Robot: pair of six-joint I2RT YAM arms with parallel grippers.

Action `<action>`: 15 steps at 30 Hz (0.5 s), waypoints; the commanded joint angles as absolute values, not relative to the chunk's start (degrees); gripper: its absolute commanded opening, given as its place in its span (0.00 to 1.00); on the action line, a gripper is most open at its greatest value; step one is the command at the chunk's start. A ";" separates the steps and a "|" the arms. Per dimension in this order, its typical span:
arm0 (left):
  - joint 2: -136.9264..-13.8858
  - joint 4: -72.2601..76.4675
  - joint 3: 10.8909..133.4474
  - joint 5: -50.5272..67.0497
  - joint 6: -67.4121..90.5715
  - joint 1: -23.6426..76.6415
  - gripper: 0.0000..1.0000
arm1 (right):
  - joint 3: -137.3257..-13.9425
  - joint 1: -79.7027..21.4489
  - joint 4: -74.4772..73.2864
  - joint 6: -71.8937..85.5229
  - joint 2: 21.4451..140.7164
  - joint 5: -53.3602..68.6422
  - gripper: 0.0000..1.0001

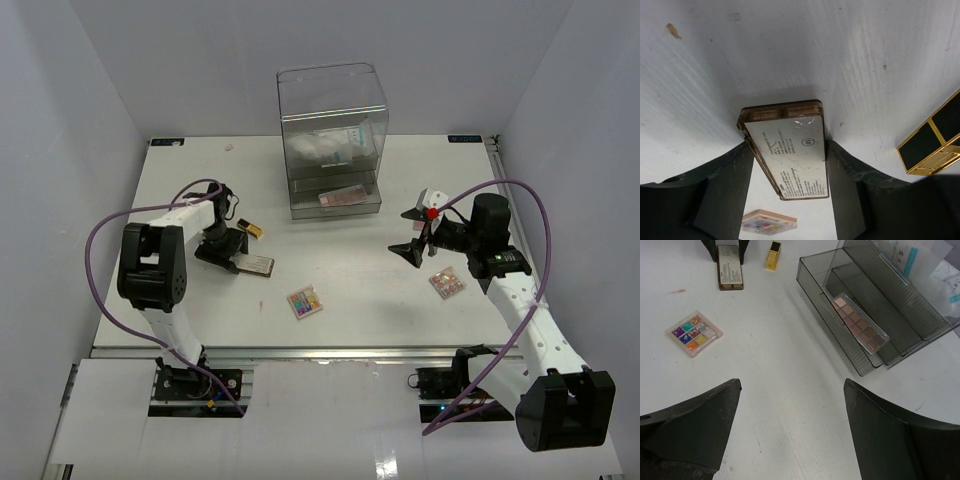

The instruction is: Organize the makeup

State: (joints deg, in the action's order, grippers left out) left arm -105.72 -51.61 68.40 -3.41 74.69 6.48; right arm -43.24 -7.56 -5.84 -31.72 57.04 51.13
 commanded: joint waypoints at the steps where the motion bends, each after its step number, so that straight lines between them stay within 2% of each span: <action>1: -104.13 -45.89 62.23 -10.20 74.12 6.06 0.56 | -42.90 -7.21 -4.31 -32.25 56.16 52.03 0.90; 5: -97.56 -42.05 58.96 -8.85 73.03 6.22 0.29 | -42.89 -7.04 -4.23 -32.33 56.25 52.11 0.90; 10: -87.78 -39.85 54.48 -3.91 71.74 8.03 0.23 | -42.81 -6.77 -4.31 -32.51 56.17 52.12 0.90; 15: -78.51 -39.96 56.85 -2.33 73.10 13.78 0.18 | -42.68 -6.50 -4.31 -32.81 56.28 52.12 0.90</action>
